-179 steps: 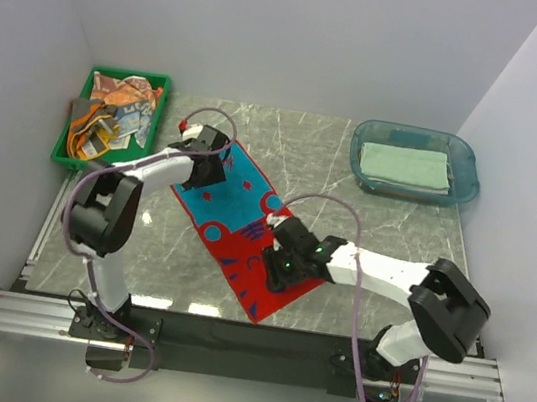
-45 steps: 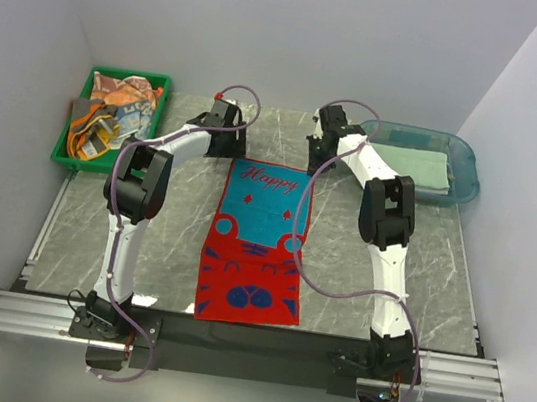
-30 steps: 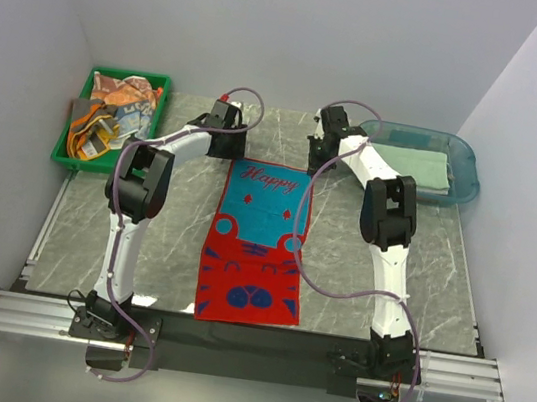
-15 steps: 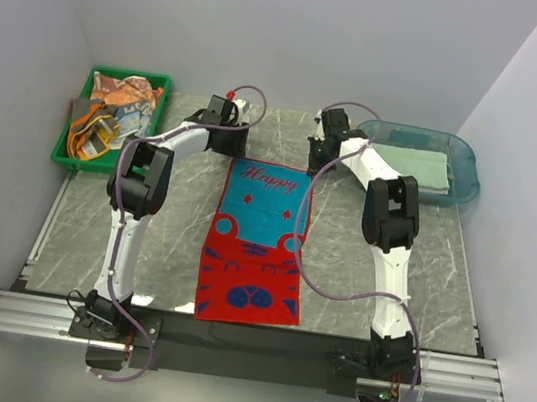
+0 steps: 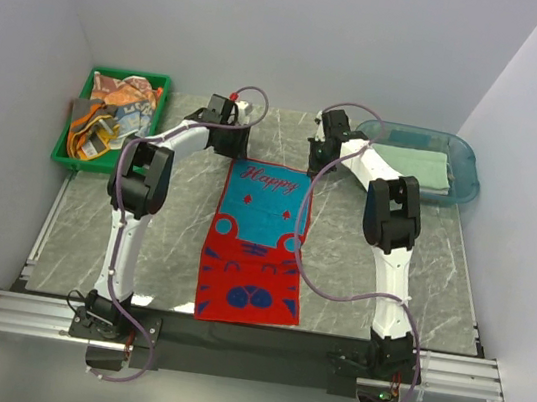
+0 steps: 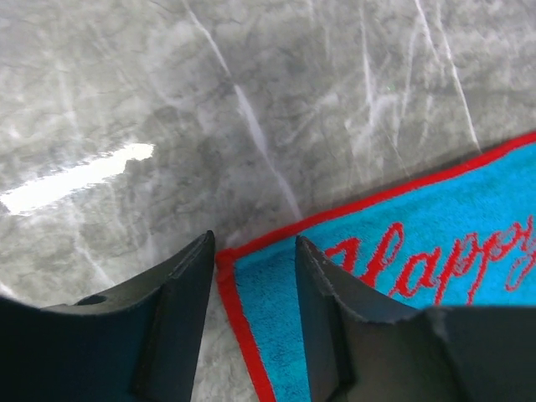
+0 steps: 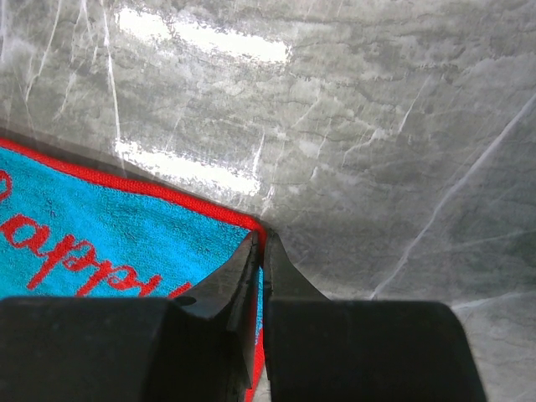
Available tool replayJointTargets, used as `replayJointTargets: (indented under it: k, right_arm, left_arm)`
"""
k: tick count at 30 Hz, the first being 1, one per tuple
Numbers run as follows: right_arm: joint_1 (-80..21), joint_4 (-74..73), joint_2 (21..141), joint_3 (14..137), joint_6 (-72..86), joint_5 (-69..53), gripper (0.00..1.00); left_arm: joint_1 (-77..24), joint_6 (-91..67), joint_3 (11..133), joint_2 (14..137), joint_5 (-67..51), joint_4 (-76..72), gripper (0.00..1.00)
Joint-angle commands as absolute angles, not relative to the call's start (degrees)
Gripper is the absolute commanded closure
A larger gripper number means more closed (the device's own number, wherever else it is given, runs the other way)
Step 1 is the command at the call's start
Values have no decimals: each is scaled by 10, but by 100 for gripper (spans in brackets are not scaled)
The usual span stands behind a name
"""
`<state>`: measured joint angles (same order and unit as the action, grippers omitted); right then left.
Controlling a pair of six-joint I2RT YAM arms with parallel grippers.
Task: Fold and stack the towels
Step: Fold the towel
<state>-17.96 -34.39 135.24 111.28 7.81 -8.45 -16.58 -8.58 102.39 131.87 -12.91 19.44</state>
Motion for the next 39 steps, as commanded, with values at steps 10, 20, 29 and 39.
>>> replayJointTargets:
  k: [10,20,29,39]
  right_arm:
    - [-181,-374,1346,1099,77,-86,98]
    - [-181,-324,1301,1100,70,-42,100]
    - [-171,-225,1262,1140,51,25,100]
    - [-170,-146,1304,1259,-16,55,100]
  left_arm:
    - [-173,-79,1025,1354,-160,289,85]
    - [-160,-94,1031,1305,-91,256,99]
    - [-135,-125,1102,1284,50,238,99]
    - [-98,-163,1181,1292,55,200,99]
